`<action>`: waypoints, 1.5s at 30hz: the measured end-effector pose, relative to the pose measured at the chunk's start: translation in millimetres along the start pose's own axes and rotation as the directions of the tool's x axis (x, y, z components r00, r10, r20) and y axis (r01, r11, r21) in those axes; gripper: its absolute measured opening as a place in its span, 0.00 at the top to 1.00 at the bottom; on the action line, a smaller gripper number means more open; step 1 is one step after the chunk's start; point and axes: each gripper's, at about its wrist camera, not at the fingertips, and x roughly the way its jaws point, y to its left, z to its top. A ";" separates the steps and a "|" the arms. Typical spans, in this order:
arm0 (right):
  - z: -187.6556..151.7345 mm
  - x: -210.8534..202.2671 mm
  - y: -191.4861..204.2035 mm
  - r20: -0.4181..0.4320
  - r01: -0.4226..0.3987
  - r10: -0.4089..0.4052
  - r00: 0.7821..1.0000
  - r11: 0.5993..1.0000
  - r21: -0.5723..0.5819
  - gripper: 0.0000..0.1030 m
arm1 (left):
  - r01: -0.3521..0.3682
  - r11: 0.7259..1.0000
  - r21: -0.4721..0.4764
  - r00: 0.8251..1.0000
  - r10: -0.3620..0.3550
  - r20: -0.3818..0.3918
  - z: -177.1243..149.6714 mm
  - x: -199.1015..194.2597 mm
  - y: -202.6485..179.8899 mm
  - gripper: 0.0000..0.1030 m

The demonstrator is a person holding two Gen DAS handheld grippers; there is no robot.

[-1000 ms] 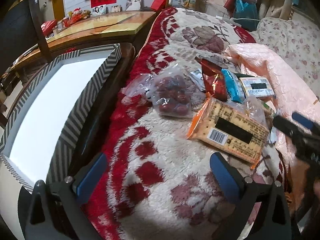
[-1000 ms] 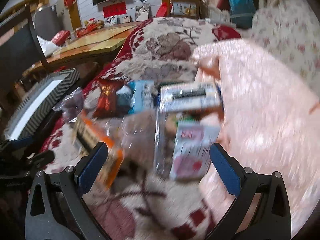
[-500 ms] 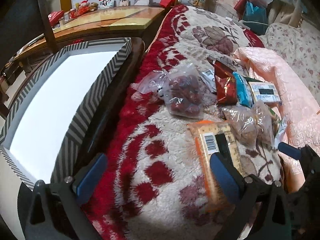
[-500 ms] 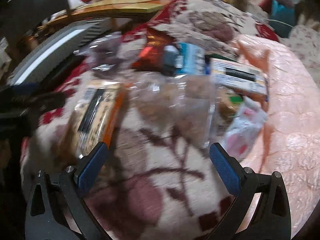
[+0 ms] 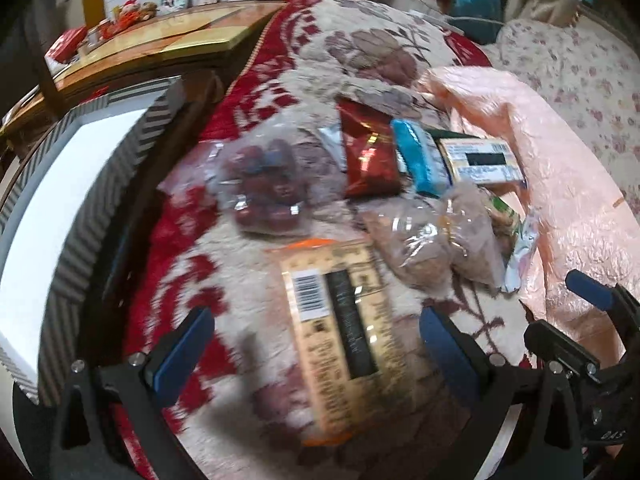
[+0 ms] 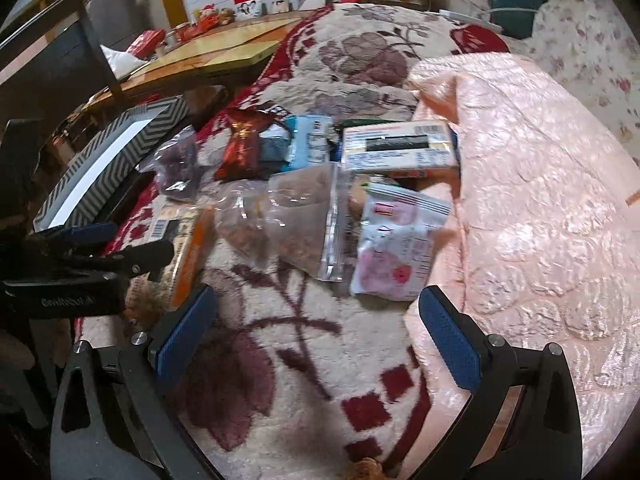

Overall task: Organize snacks
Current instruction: 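Move left tool to the beige cracker pack while right tool reaches the nut zip bag, then close left tool on the cracker pack while right tool grips the nut zip bag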

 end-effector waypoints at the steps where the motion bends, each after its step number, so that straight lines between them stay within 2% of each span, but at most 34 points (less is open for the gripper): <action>1: -0.3 0.0 -2.3 -0.003 0.005 -0.005 1.000 1.000 0.004 0.01 | -0.011 1.000 0.012 1.000 0.011 -0.004 0.2 2.7 -2.9 0.00; 4: 0.2 2.1 -8.3 -0.005 -0.002 0.002 1.000 1.000 0.026 0.01 | -0.027 0.999 0.040 0.998 0.029 -0.051 1.5 16.9 -7.2 0.01; 7: 0.9 3.0 -9.0 -0.006 -0.018 0.019 1.000 0.999 0.033 0.01 | -0.011 1.000 0.015 0.995 0.012 -0.102 0.8 28.2 -1.9 0.10; 17: 24.6 14.6 14.7 0.023 -0.085 0.086 0.996 0.996 -0.017 0.01 | 0.016 1.000 0.014 0.993 -0.014 -0.114 -7.6 16.4 24.9 0.31; 23: 41.7 42.0 26.3 0.006 -0.037 0.037 0.999 0.999 -0.023 0.01 | -0.008 1.000 0.000 0.993 0.008 -0.116 -9.7 11.8 37.6 0.30; 26: 46.8 58.6 29.6 -0.023 0.008 -0.009 1.000 1.000 -0.030 0.01 | -0.017 1.000 -0.013 0.993 0.015 -0.119 -9.2 13.1 39.0 0.27; 31: 48.8 73.0 27.8 -0.034 0.026 -0.027 0.999 0.999 -0.034 0.01 | -0.056 0.998 -0.001 0.991 0.055 -0.118 -6.5 17.2 35.9 0.19; 35: 48.8 83.8 31.5 -0.055 0.016 -0.018 0.998 0.998 -0.053 0.01 | -0.049 0.998 -0.024 0.992 0.046 -0.119 -2.9 20.5 40.8 0.18; 36: 48.8 85.2 32.0 -0.053 0.007 -0.010 0.999 0.998 -0.055 0.06 | -0.047 0.999 -0.026 0.992 0.044 -0.118 -2.7 21.0 41.5 0.18; 37: 48.7 85.7 32.4 -0.046 -0.018 0.016 0.999 0.998 -0.060 0.17 | -0.044 0.999 -0.027 0.992 0.041 -0.116 -2.3 21.4 41.9 0.18; 38: 49.2 86.7 32.1 -0.041 -0.044 0.041 0.998 0.997 -0.062 0.22 | -0.040 0.999 -0.024 0.993 0.037 -0.112 -2.6 21.4 41.9 0.20; 40: 47.8 88.0 30.6 -0.031 -0.070 0.068 0.997 0.995 -0.071 0.30 | -0.030 0.999 -0.011 0.994 0.029 -0.102 -4.1 20.4 41.0 0.30; 42: 47.2 86.0 27.4 -0.022 -0.087 0.086 0.996 0.994 -0.065 0.39 | -0.041 0.999 0.003 0.995 0.041 -0.087 -5.5 17.6 39.6 0.44; 45: 46.0 83.1 24.2 -0.031 -0.110 0.108 0.994 0.992 -0.065 0.48 | -0.045 0.999 0.011 0.996 0.045 -0.079 -6.2 15.4 40.3 0.45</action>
